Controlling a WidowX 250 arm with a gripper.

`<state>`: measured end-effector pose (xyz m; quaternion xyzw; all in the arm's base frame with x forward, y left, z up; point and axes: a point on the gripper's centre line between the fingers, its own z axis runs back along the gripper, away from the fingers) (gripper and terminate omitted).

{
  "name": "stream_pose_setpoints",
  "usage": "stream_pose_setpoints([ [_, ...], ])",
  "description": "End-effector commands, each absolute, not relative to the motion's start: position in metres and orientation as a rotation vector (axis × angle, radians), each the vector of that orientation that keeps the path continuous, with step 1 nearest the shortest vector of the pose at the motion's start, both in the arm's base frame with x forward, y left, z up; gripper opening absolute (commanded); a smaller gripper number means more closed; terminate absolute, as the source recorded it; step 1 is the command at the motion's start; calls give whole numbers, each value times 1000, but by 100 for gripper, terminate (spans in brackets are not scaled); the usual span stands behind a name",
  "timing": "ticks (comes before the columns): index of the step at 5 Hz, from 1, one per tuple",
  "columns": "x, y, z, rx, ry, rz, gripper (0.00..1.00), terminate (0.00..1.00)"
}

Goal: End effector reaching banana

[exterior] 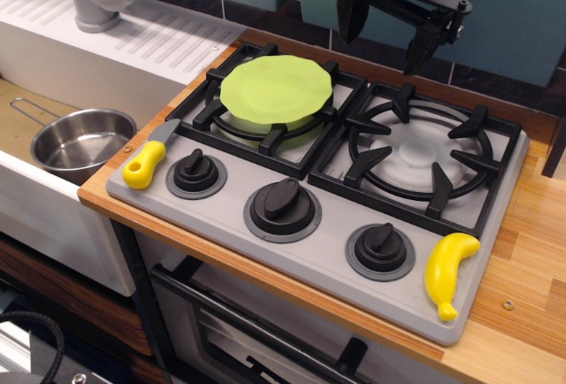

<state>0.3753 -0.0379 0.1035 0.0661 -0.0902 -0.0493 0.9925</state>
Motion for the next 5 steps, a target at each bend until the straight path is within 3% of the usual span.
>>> stream_pose_setpoints([
  [1,375,-38,103,133,-181,-99,100,0],
  [5,314,-106,87,137,-256,-19,100,0],
])
